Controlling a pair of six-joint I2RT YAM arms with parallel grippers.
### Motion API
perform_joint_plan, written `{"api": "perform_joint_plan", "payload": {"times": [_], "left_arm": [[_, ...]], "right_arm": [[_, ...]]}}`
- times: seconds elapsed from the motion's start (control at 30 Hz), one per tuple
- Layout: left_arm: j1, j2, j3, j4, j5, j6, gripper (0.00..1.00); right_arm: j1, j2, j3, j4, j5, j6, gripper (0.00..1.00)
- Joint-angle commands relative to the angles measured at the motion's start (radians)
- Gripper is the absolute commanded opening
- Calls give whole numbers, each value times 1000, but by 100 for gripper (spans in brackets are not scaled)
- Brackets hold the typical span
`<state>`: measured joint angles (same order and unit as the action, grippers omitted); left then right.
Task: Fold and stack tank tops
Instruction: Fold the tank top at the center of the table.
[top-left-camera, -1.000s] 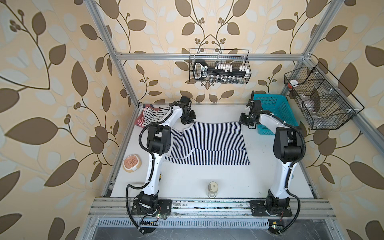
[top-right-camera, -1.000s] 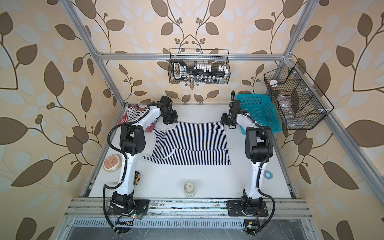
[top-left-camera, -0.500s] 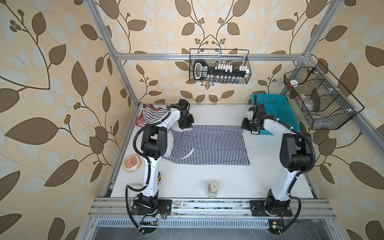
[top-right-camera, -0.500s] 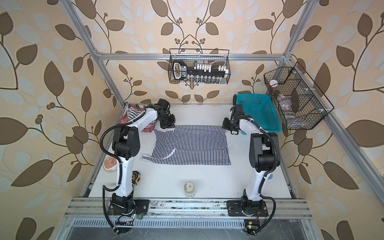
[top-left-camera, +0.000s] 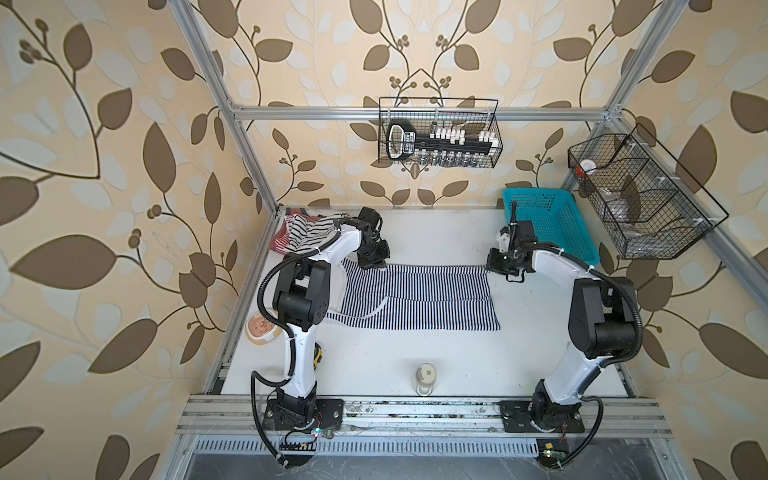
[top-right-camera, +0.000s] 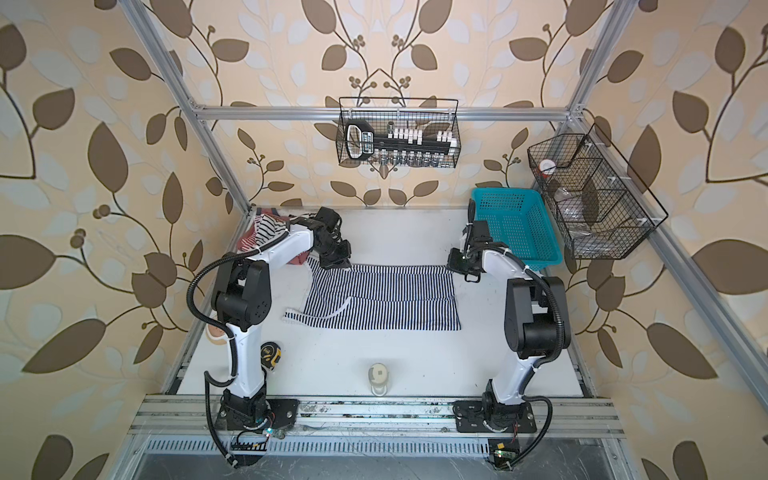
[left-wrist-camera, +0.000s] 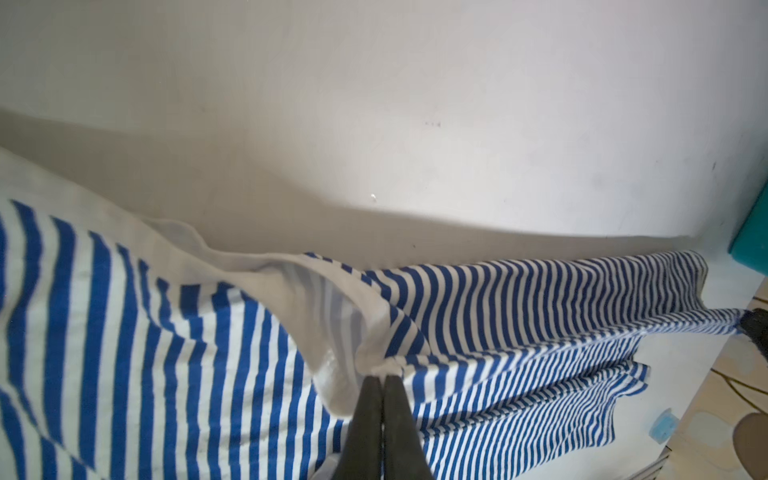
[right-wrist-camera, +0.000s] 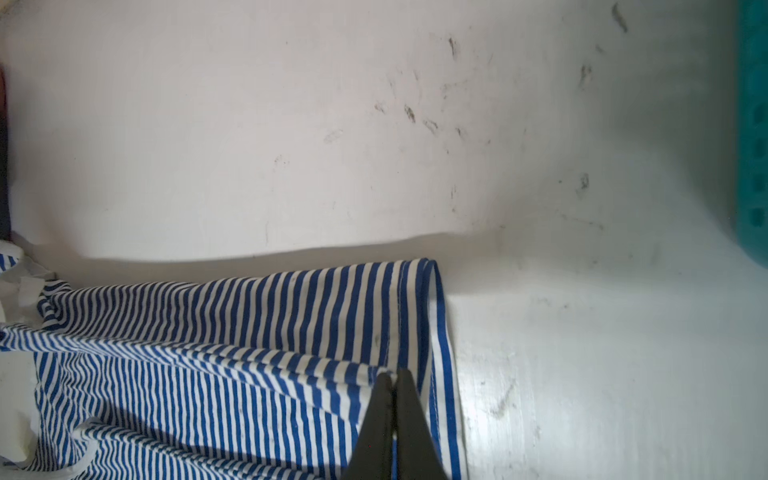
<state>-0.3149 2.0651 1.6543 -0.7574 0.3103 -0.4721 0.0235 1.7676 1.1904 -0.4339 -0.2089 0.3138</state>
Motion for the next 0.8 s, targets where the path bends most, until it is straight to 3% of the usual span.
{"api": "perform_joint_plan", "payload": {"times": [0.0,0.67,0.77], "left_arm": [[-10,-73,-35,-7,-6,3,0],[-23,-109,-159,10,-30,-25,0],[-23,-113,-167,5,-40,-25,0]], "right_arm": [[-5,-36,-39,-8,22,-23,0],[16,-83,-162,-10,37,-21,0],[22,-89,-164,-29,48,-21,8]]}}
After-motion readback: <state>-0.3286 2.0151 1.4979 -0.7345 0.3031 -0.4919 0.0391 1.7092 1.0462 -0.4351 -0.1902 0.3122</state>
